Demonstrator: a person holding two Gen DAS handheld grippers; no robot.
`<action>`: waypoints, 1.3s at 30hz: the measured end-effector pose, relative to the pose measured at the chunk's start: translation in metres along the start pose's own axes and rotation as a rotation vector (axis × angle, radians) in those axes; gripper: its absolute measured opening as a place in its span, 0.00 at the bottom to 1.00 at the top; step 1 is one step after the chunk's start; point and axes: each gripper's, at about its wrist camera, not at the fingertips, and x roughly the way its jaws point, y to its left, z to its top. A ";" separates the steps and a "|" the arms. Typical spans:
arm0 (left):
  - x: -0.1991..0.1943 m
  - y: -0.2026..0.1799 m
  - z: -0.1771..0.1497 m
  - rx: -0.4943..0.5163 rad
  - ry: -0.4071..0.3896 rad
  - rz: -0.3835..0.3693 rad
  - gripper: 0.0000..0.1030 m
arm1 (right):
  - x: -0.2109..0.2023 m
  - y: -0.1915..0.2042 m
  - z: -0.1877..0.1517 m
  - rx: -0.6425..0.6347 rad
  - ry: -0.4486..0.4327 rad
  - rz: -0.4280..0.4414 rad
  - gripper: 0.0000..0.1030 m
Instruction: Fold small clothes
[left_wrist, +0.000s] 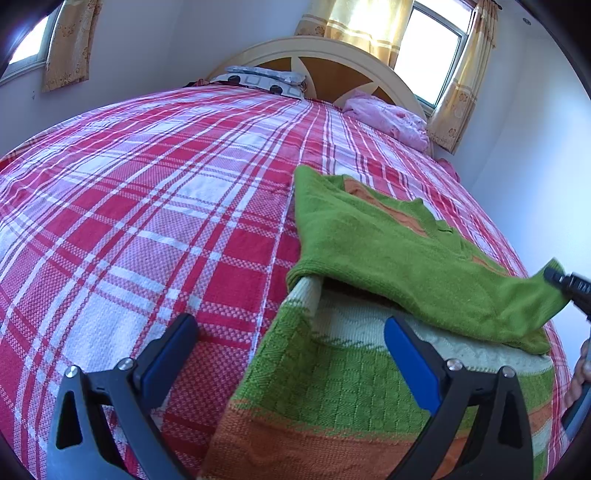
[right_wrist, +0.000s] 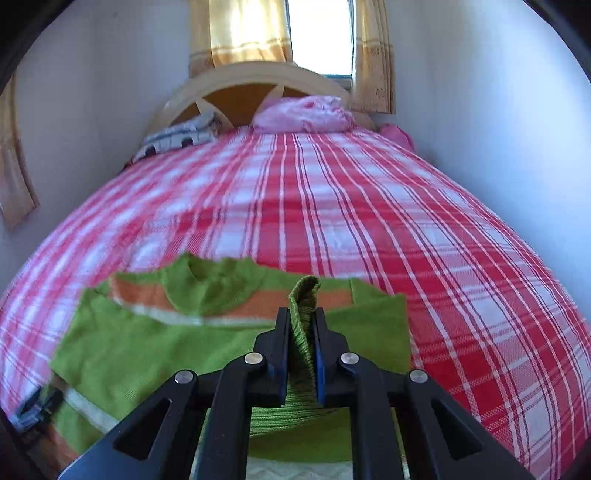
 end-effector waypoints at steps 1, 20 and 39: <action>0.000 0.000 0.000 0.002 0.001 0.002 1.00 | 0.007 -0.003 -0.005 -0.019 0.022 -0.010 0.10; -0.015 0.004 0.041 -0.006 -0.004 0.132 1.00 | -0.002 0.000 -0.037 -0.033 0.126 0.101 0.17; 0.068 -0.011 0.068 0.123 0.185 0.307 0.99 | 0.020 0.015 -0.064 -0.027 0.115 0.137 0.17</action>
